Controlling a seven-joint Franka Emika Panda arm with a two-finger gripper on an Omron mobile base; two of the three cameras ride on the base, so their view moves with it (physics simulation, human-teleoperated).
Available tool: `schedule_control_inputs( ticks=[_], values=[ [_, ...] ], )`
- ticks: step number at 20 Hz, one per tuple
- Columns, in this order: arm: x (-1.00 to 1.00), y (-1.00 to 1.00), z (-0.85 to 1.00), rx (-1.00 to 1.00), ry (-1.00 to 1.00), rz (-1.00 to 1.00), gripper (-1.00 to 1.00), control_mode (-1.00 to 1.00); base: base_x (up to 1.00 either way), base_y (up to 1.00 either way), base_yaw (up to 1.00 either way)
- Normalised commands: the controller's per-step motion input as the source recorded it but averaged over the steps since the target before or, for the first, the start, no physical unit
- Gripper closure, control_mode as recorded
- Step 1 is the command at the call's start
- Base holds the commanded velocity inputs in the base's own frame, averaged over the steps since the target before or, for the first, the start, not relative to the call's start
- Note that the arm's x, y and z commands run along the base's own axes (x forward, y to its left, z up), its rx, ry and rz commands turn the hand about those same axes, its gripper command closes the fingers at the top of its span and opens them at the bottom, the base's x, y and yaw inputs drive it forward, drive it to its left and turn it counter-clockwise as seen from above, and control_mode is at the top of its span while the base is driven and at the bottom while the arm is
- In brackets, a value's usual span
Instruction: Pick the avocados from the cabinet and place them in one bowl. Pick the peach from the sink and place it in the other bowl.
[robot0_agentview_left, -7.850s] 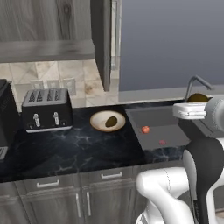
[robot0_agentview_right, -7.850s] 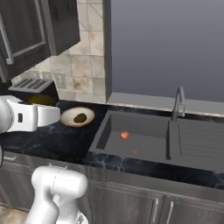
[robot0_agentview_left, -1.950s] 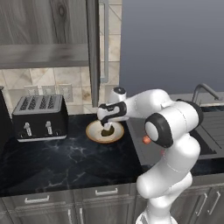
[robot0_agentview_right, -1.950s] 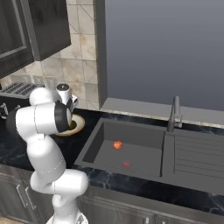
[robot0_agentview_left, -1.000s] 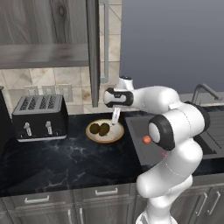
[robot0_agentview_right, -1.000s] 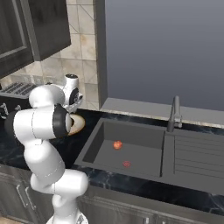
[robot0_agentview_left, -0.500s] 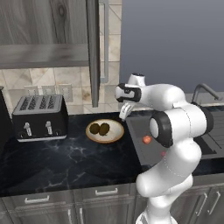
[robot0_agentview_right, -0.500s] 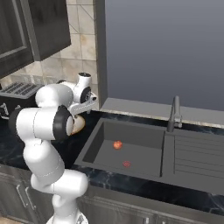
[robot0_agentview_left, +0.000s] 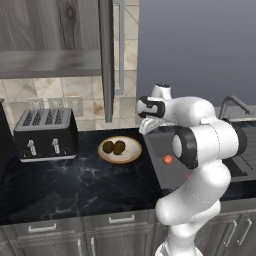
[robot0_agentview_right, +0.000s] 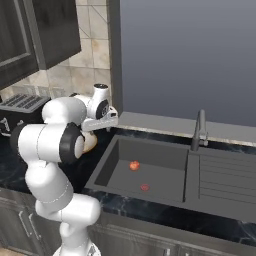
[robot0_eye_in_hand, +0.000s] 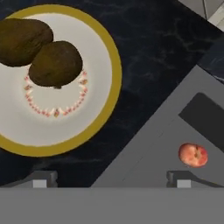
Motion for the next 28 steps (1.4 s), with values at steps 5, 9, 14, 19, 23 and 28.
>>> schedule_control_inputs(
  ticks=[5,9,14,19,23,28],
  values=[
    [0.06,-0.41,-0.14,-0.05,0.01,-0.37,-1.00,-1.00,0.00,0.00,0.00],
    [0.06,-0.51,-0.19,-0.04,0.02,-0.35,-1.00,-1.00,0.00,0.00,0.00],
    [0.07,-0.53,-0.16,-0.03,0.03,-0.35,-1.00,-1.00,0.00,0.00,0.00],
    [0.02,-0.52,-0.31,-0.01,-0.01,-0.30,-1.00,-1.00,0.00,0.00,0.00],
    [0.17,-0.14,-0.26,0.07,-0.11,-0.02,-1.00,-1.00,0.00,0.00,0.00],
    [0.10,-0.34,-0.45,0.06,-0.04,0.00,-1.00,-1.00,0.00,0.00,0.00]
  ],
)
